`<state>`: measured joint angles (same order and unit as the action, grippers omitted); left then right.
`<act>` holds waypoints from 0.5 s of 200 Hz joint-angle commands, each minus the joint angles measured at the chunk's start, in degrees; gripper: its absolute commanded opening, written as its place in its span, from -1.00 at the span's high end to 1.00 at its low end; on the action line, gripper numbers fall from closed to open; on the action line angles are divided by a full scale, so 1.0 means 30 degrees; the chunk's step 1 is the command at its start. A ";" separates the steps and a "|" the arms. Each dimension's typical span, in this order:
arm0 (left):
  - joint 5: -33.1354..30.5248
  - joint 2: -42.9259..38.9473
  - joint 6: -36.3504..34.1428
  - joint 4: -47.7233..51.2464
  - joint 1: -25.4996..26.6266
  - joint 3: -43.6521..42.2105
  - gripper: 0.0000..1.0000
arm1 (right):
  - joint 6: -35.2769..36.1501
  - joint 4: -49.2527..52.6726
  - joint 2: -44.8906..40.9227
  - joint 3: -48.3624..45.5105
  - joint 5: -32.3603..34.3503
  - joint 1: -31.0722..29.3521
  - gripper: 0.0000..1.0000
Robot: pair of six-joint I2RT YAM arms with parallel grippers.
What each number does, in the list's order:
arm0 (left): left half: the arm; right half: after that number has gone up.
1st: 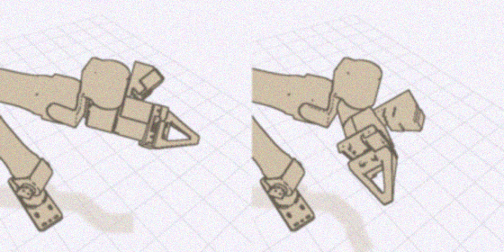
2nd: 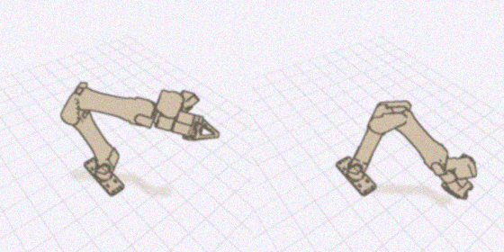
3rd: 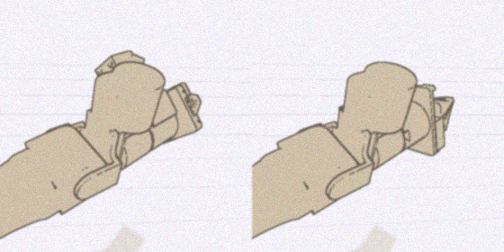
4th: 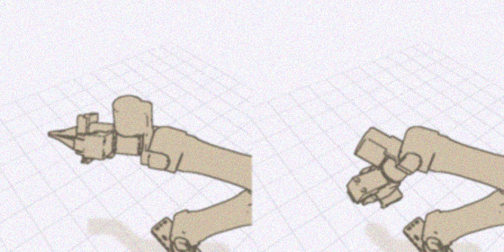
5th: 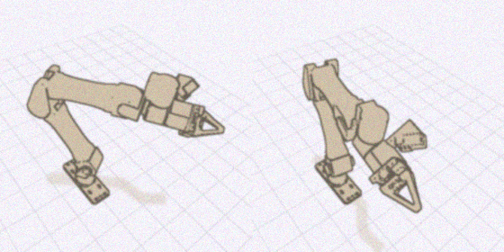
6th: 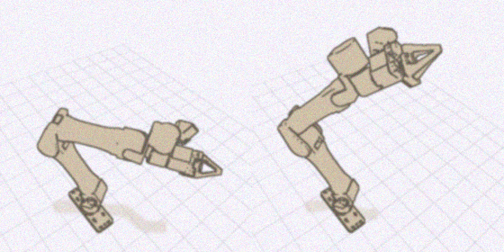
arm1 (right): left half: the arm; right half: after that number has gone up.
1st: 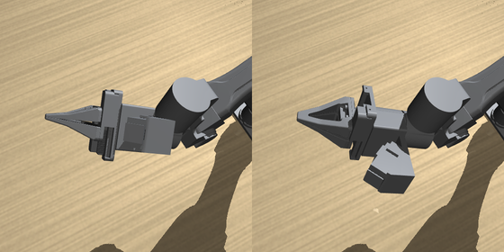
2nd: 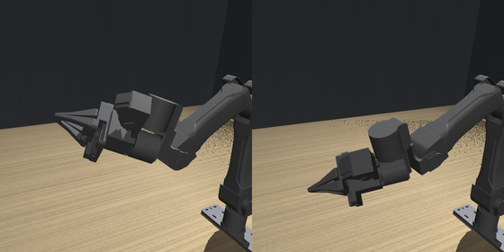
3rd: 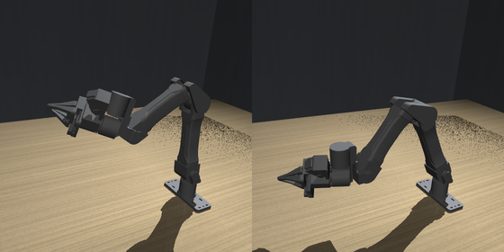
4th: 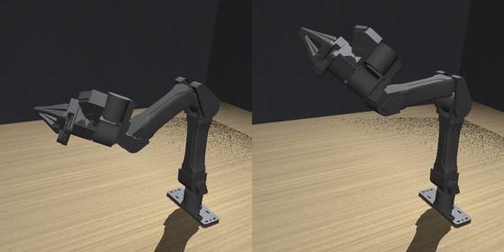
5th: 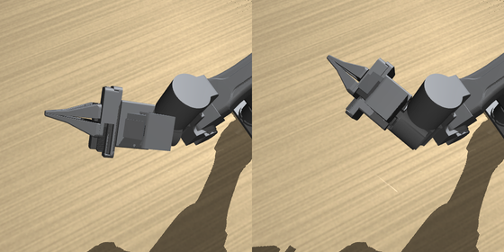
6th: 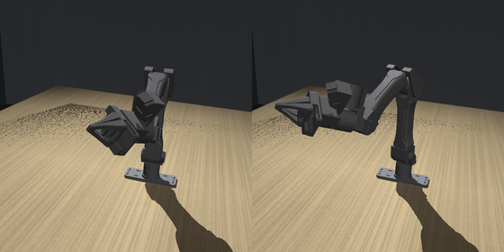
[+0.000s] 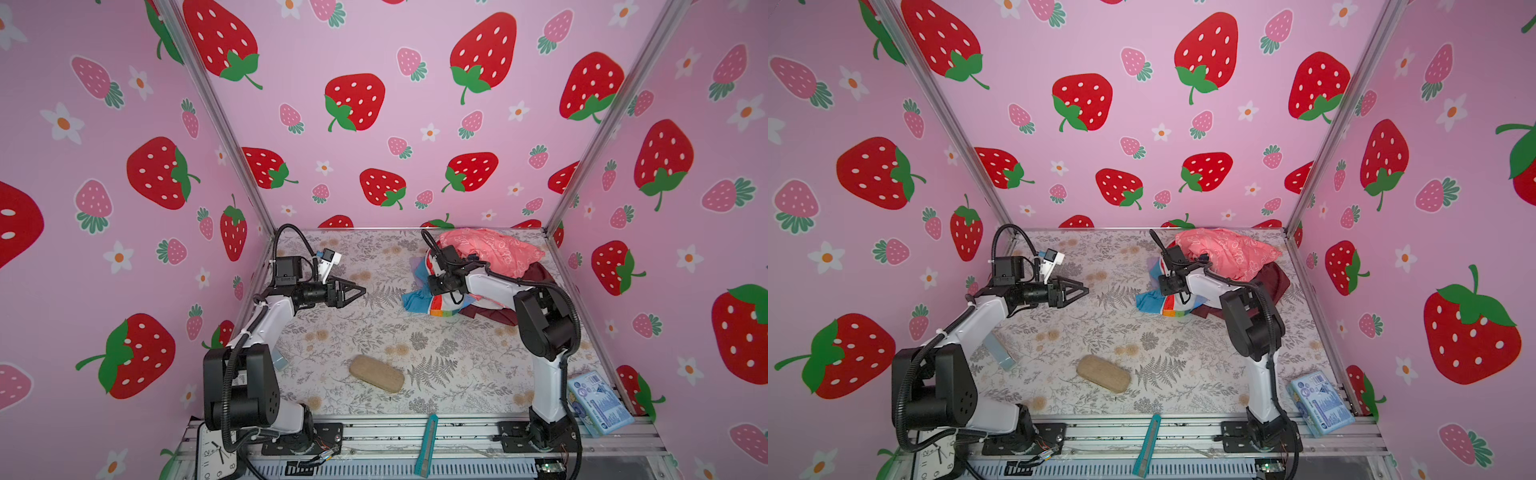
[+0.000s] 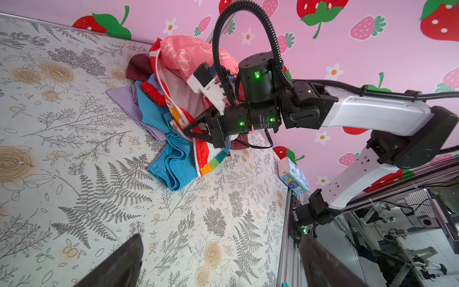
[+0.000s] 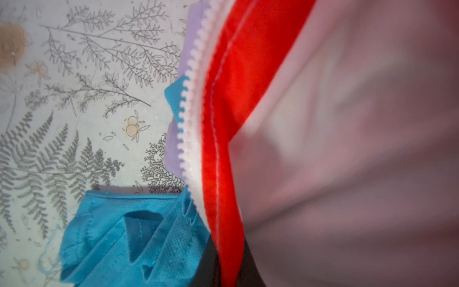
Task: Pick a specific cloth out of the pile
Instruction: 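Close the right gripper on the red zipper trim of the rainbow garment, then lift the rainbow garment up out of the pile with the right gripper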
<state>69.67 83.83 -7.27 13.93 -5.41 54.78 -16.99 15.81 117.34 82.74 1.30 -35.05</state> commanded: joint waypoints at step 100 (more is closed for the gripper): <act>0.0686 0.0080 -0.0186 -0.0007 -0.0057 0.0706 -0.99 | 0.0977 0.0941 -0.5891 0.1209 0.0166 0.0017 1.00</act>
<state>69.67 83.83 -7.27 13.93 -5.41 54.81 -16.21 17.93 105.01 83.02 1.41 -34.96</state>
